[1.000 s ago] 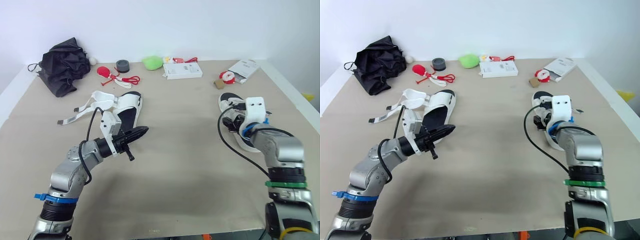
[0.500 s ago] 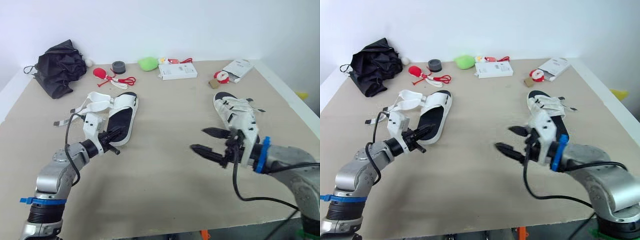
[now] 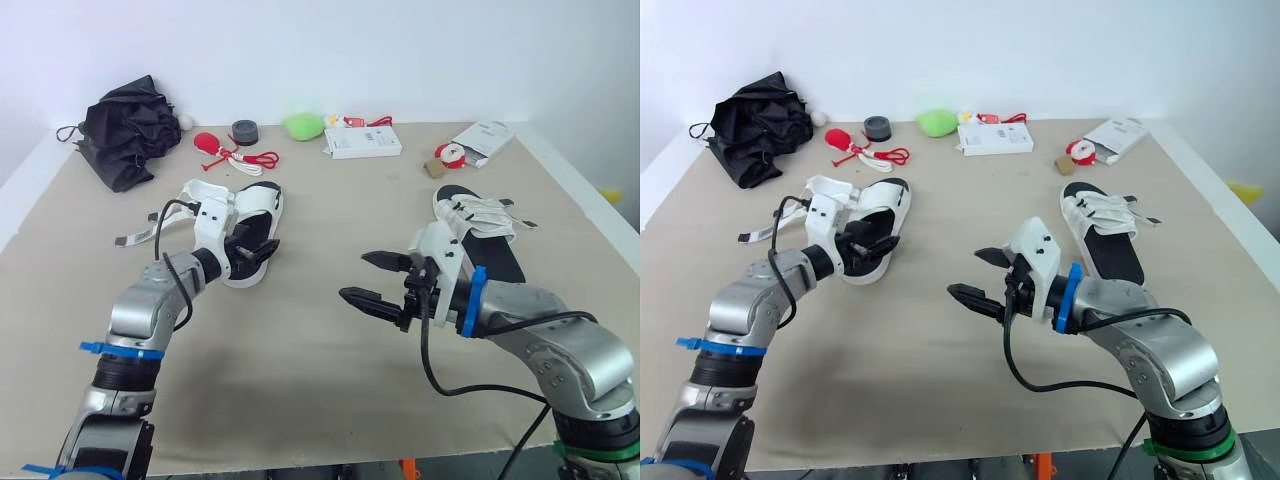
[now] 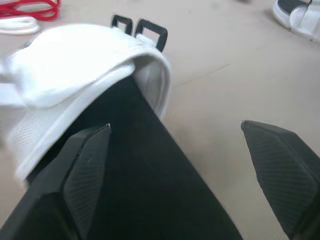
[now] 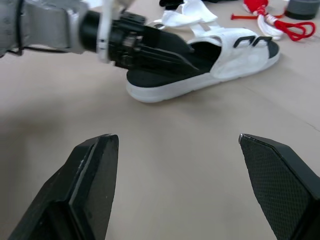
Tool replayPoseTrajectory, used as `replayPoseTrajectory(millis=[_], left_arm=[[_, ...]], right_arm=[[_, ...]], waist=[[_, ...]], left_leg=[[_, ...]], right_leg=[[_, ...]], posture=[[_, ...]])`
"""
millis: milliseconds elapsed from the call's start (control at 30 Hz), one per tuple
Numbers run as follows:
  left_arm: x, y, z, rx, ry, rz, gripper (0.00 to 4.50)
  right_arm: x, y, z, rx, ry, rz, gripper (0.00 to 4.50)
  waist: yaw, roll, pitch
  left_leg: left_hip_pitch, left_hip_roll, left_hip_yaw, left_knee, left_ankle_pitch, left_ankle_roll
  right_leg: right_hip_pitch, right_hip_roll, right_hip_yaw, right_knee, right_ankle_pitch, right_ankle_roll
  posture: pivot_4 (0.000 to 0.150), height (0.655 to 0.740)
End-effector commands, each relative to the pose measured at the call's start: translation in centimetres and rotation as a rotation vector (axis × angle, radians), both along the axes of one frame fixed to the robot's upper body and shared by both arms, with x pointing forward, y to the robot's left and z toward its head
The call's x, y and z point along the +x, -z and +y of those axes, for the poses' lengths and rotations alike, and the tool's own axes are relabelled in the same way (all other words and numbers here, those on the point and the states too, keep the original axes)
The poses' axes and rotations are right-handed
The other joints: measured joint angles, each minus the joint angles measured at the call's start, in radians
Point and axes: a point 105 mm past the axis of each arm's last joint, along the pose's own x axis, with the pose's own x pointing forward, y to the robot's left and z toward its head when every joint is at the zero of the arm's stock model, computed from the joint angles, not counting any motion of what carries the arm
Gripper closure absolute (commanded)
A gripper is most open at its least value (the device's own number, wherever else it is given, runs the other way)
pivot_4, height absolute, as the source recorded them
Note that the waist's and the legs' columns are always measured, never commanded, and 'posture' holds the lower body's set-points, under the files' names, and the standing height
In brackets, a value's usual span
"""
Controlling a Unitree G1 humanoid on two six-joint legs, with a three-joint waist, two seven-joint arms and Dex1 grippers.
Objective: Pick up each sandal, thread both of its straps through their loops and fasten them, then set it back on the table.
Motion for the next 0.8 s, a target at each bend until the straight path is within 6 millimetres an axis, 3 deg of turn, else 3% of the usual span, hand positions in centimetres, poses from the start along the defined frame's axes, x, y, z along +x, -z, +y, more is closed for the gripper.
replayPoseTrajectory(millis=[33, 133, 267, 500, 600, 700, 733, 800], left_arm=[[0.6, 0.1, -0.1, 0.002, -0.015, 0.028, 0.15], [1.3, 0.4, -0.4, -0.014, -0.021, 0.061, 0.15], [3.6, 0.2, -1.2, -0.071, -0.069, 0.094, 0.15], [5.5, -0.1, -2.7, -0.04, -0.059, 0.067, 0.15], [6.1, 0.3, -2.4, -0.022, -0.077, 0.043, 0.15], [6.3, 0.5, -2.1, -0.03, -0.085, 0.029, 0.99], [6.4, 0.5, -2.0, -0.029, -0.085, 0.026, 1.63], [6.4, 0.8, -1.8, -0.027, -0.086, 0.026, 2.21]], right_arm=[[0.1, -1.2, 0.3, 0.015, -0.008, -0.063, 0.35], [0.3, -1.3, 0.4, 0.017, -0.007, -0.069, 0.35], [0.6, -1.4, 0.5, 0.02, 0.002, -0.081, 0.35], [0.9, -1.4, 0.4, 0.019, 0.019, -0.089, 0.35], [0.8, -1.2, 0.3, 0.018, 0.029, -0.09, 0.35], [0.9, -1.2, 0.2, 0.018, 0.038, -0.092, 0.35], [0.9, -1.2, 0.2, 0.018, 0.041, -0.092, 0.35], [1.0, -1.2, 0.1, 0.018, 0.044, -0.092, 0.35]], waist=[[-0.001, 0.0, 0.0], [-0.001, 0.0, 0.0], [0.005, 0.0, 0.0], [0.001, 0.0, 0.0], [0.001, 0.0, 0.0], [0.0, 0.0, 0.0], [0.0, 0.0, 0.0], [0.0, 0.0, 0.0]], left_leg=[[0.0, 0.0, 0.0, 0.0, 0.0, 0.0], [0.0, 0.0, 0.0, 0.0, 0.0, 0.0], [-0.001, 0.0, -0.002, 0.001, 0.003, 0.001], [0.0, -0.001, -0.001, 0.001, 0.004, 0.001], [-0.001, -0.001, -0.001, 0.001, 0.004, 0.001], [-0.001, -0.001, -0.001, 0.001, 0.004, 0.001], [-0.001, 0.0, -0.001, 0.001, 0.004, 0.001], [-0.001, 0.0, -0.001, 0.001, 0.004, 0.001]], right_leg=[[0.0, 0.0, 0.0, 0.0, 0.0, 0.0], [0.0, 0.0, 0.0, 0.0, 0.0, 0.0], [0.001, -0.001, -0.003, 0.0, 0.0, 0.003], [0.0, -0.001, -0.002, 0.0, 0.002, 0.003], [0.0, -0.001, -0.002, 0.0, 0.002, 0.002], [0.0, -0.001, -0.002, 0.0, 0.003, 0.002], [0.0, -0.001, -0.003, 0.0, 0.003, 0.002], [0.0, -0.001, -0.003, 0.0, 0.003, 0.002]], posture=[[0.15, 0.74], [0.15, 0.74], [0.15, 0.74], [0.15, 0.74], [0.15, 0.74], [0.15, 0.74], [0.15, 0.74], [0.15, 0.74]])
